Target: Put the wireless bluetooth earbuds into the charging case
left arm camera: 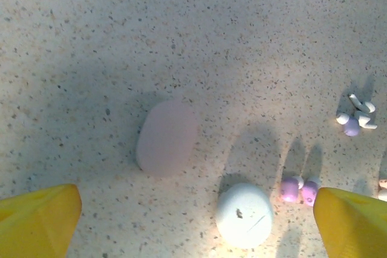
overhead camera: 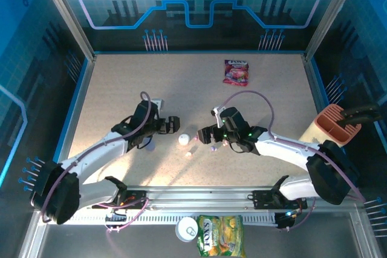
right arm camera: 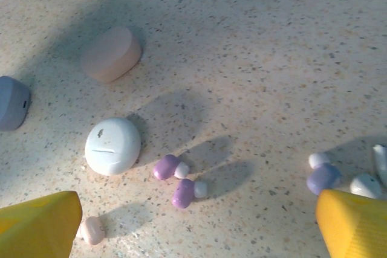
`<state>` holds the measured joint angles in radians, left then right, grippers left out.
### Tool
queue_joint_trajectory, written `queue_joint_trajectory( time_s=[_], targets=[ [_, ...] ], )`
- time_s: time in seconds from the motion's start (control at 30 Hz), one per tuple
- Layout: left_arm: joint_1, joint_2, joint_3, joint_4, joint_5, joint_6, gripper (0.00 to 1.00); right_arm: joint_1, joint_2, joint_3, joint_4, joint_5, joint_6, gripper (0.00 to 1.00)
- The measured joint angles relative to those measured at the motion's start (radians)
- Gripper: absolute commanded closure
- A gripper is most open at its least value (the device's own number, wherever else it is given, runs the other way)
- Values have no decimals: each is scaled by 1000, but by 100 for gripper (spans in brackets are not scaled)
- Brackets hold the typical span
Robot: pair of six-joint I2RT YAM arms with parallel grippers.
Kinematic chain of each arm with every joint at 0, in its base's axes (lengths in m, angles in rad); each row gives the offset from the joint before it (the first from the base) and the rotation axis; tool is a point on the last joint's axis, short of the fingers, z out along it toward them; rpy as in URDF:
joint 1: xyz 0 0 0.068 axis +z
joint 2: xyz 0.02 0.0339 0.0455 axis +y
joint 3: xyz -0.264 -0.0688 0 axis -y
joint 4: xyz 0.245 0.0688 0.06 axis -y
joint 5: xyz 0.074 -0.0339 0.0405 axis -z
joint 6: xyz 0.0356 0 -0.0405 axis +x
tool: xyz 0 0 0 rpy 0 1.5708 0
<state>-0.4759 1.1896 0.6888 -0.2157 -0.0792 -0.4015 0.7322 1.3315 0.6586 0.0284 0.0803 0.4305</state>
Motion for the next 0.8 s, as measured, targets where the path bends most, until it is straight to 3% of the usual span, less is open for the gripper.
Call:
queue_joint_trajectory(
  time_s=[0.2,0.47,0.63,0.8],
  targets=[
    [-82,112,143,-171,-58,-184,1,0,-107,-50,-36,53,3,0],
    [-197,338,261,-270,-78,-396,1,0,-194,-109,-67,78,3,0],
    [-204,418,334,-336,-136,-401,1,-2,-201,-121,-80,77,3,0],
    [-160,468,429,-388,-194,-301,5,-7,-202,-123,-81,77,2,0]
  ],
)
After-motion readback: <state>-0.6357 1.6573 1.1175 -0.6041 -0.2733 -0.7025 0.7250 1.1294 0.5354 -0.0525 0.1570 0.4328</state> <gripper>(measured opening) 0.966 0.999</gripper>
